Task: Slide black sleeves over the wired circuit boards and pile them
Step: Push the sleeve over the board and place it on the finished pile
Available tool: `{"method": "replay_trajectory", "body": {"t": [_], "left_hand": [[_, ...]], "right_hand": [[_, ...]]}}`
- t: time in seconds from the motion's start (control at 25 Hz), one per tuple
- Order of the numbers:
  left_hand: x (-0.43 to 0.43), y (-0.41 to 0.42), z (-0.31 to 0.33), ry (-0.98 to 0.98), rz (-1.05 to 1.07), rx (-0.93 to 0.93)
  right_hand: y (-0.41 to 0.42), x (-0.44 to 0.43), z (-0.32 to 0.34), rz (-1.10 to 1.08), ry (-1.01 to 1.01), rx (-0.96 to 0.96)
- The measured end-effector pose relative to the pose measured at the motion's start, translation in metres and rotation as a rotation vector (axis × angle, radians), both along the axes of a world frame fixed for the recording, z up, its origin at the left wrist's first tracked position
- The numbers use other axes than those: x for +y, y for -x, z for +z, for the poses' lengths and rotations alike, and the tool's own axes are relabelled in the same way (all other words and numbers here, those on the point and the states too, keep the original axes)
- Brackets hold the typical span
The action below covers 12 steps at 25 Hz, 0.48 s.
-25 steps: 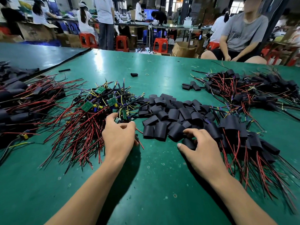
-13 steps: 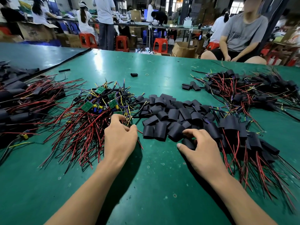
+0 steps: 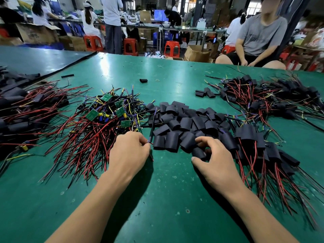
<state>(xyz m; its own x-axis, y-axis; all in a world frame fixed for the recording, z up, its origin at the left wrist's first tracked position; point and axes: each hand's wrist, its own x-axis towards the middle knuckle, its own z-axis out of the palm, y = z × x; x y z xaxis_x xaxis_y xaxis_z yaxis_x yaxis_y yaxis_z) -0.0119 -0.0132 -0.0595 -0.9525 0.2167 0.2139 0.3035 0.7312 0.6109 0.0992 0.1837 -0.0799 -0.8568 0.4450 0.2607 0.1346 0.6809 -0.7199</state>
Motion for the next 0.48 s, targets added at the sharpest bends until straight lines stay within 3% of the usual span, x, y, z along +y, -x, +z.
{"method": "replay_trajectory", "body": {"t": [0.12, 0.24, 0.48], "left_hand": [[0.011, -0.008, 0.000, -0.166, -0.149, 0.007], [0.013, -0.009, 0.000, -0.273, -0.080, 0.058], [0.008, -0.005, -0.003, 0.090, -0.101, -0.074]], "right_hand": [[-0.001, -0.001, 0.001, 0.037, 0.017, 0.044], [-0.002, -0.003, 0.002, 0.072, 0.024, 0.029], [-0.001, -0.003, 0.003, 0.083, -0.005, 0.004]]}}
